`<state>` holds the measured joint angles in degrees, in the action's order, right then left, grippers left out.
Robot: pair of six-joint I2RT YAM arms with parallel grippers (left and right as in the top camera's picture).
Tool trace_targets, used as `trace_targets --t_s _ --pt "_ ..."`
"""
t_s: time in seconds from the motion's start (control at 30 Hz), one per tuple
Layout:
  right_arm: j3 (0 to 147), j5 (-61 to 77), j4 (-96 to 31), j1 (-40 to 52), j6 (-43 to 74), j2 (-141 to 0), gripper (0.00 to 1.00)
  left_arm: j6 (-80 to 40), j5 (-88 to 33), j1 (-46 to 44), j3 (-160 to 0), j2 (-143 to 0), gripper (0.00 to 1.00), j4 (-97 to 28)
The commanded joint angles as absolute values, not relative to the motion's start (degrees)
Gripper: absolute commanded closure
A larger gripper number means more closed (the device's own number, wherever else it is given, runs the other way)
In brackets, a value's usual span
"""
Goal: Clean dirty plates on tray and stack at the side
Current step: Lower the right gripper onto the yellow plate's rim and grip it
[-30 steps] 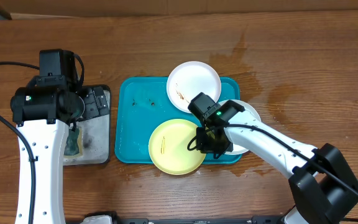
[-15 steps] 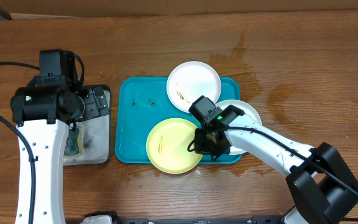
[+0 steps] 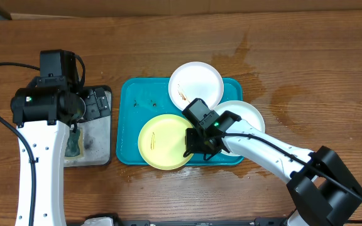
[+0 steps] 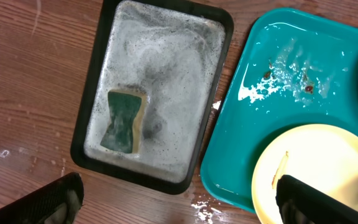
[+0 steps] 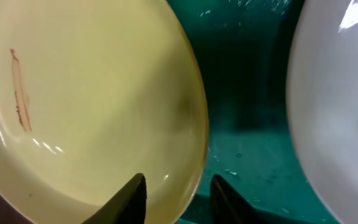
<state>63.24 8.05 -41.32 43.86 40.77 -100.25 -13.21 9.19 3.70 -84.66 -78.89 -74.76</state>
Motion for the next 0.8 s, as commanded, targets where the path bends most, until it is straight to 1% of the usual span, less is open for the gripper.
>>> trace_targets --t_s 0.0,0.2,0.27,0.33,0.4,0.53,0.57,0.67,0.7,0.73,0.77 --pt "63.1 3.2 -39.9 43.8 40.7 -100.0 0.61 -13.8 8.7 3.4 -84.4 -79.3 0.00 -74.7" --pt "63.0 3.0 -37.9 44.8 40.7 -100.0 0.62 -13.8 8.7 3.4 -84.4 -79.3 0.00 -74.9" --pt "63.0 2.8 -37.9 45.4 40.8 -100.1 0.65 -13.7 8.7 3.4 -84.4 -79.3 0.00 -75.0" --pt "63.0 0.5 -37.9 46.0 40.8 -100.4 0.66 -13.7 8.7 3.4 -84.4 -79.3 0.00 -75.0" --pt "63.0 -2.0 -37.9 46.0 40.8 -100.9 0.65 -13.8 8.7 3.4 -84.4 -79.3 0.00 -74.9" --pt "63.0 -2.1 -37.5 46.0 40.8 -102.2 0.64 -13.7 8.7 3.4 -84.4 -79.3 0.00 -75.0" --pt "63.0 -2.0 -37.3 46.0 40.8 -102.3 0.60 -13.7 8.7 3.4 -84.4 -79.3 0.00 -75.0" --pt "63.0 -1.8 -36.2 46.0 40.7 -102.3 0.27 -13.7 8.7 3.4 -84.4 -79.3 0.00 -75.1" --pt "63.0 -1.9 -35.6 46.0 40.7 -102.3 0.23 -13.7 8.7 3.4 -84.4 -79.3 0.00 -75.2" --pt "63.0 -1.8 -34.7 45.8 40.3 -102.3 0.14 -13.7 8.7 3.4 -84.4 -79.3 0.00 -75.3" --pt "63.1 -1.2 -34.7 45.7 40.3 -102.3 0.08 -13.7 8.7 3.4 -84.4 -79.3 0.00 -75.4"
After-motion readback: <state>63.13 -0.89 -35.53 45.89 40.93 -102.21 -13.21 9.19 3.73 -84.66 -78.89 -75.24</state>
